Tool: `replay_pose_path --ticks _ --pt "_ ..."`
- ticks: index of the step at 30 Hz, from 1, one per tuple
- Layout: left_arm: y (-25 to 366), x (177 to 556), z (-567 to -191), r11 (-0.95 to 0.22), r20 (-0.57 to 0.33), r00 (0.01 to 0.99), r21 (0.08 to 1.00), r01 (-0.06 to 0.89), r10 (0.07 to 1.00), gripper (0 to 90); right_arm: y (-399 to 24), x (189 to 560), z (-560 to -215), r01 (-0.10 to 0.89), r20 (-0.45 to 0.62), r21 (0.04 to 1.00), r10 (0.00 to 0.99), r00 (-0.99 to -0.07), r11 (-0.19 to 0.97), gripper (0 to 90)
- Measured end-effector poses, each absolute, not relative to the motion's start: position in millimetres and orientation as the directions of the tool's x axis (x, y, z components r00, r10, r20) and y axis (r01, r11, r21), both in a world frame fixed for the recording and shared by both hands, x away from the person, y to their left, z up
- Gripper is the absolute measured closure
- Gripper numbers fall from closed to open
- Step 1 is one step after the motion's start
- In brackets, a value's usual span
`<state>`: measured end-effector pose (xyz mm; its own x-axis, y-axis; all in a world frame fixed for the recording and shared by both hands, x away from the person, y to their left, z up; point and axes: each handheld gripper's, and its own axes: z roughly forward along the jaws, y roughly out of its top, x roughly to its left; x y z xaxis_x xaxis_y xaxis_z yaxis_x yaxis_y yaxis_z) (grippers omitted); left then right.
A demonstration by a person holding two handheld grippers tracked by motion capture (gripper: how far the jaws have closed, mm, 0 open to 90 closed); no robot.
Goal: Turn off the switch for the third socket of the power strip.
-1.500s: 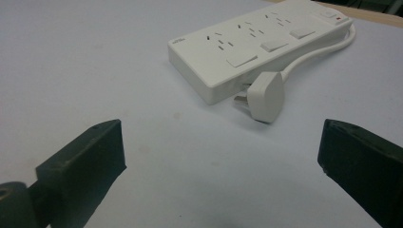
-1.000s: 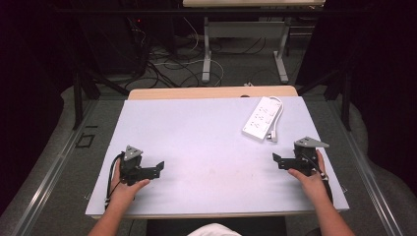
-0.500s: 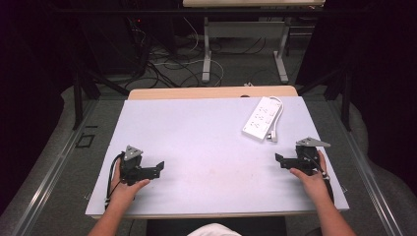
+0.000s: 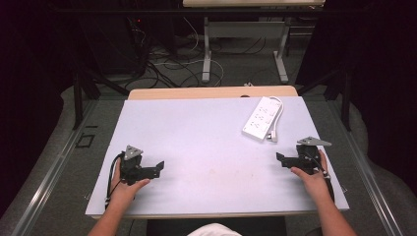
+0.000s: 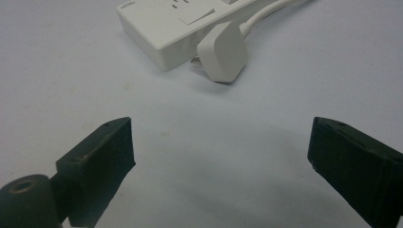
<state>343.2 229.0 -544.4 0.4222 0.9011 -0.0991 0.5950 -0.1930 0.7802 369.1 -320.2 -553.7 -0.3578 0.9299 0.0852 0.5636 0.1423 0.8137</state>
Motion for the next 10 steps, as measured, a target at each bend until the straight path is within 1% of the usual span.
replay_pose_path --ticks 10 --pt "228.4 344.1 -544.5 -0.188 -0.105 0.419 0.777 0.601 0.902 0.2 -321.1 368.5 -551.6 0.564 0.08 0.813 0.932 -0.355 0.145 8.3"
